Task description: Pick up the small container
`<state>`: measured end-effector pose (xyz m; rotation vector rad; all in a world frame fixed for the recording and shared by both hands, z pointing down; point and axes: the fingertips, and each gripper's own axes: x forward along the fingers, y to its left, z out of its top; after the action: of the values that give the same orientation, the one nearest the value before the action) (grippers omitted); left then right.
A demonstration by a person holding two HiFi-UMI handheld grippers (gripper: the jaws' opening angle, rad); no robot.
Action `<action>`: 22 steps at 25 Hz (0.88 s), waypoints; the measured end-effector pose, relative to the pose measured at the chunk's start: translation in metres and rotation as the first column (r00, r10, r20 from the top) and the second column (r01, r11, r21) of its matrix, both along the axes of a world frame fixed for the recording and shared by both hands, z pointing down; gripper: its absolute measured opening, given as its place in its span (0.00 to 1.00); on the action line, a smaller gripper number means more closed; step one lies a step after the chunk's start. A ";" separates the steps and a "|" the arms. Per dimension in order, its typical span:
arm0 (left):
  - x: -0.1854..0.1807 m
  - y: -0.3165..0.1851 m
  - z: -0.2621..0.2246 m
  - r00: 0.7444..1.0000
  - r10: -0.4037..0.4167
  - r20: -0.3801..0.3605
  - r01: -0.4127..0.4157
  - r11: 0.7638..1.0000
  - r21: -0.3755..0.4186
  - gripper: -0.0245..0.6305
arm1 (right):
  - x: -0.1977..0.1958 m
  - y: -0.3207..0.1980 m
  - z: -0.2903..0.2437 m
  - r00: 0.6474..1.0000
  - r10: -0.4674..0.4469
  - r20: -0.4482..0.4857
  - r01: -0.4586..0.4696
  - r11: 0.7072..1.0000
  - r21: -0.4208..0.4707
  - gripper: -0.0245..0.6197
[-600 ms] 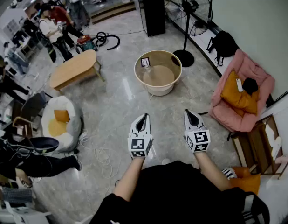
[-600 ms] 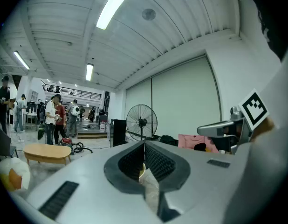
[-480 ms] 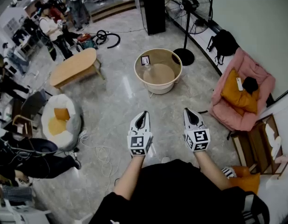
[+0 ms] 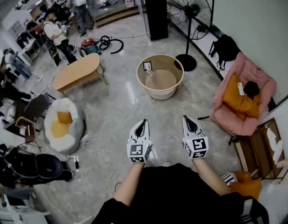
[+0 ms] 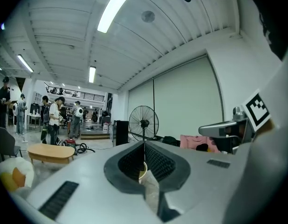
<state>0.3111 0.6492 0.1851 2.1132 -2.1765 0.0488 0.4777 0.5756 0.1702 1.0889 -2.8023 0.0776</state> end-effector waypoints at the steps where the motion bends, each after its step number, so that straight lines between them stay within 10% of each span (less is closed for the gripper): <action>1: 0.001 0.004 0.001 1.000 -0.004 0.003 0.004 1.000 0.001 0.07 | 0.001 0.003 0.002 1.000 -0.007 -0.001 0.007 1.000 -0.001 0.07; 12: -0.006 0.007 0.042 0.999 0.015 -0.039 -0.016 0.999 -0.043 0.07 | -0.012 0.004 0.039 0.999 -0.002 -0.049 -0.001 0.998 -0.056 0.07; 22: -0.083 -0.036 0.058 0.997 0.061 -0.057 -0.065 0.995 -0.070 0.07 | -0.080 -0.038 0.043 0.994 0.023 -0.108 -0.027 0.999 -0.039 0.07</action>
<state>0.2277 0.6135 0.2434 2.1184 -2.0458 0.0729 0.3977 0.5380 0.2132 1.0851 -2.6807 0.0754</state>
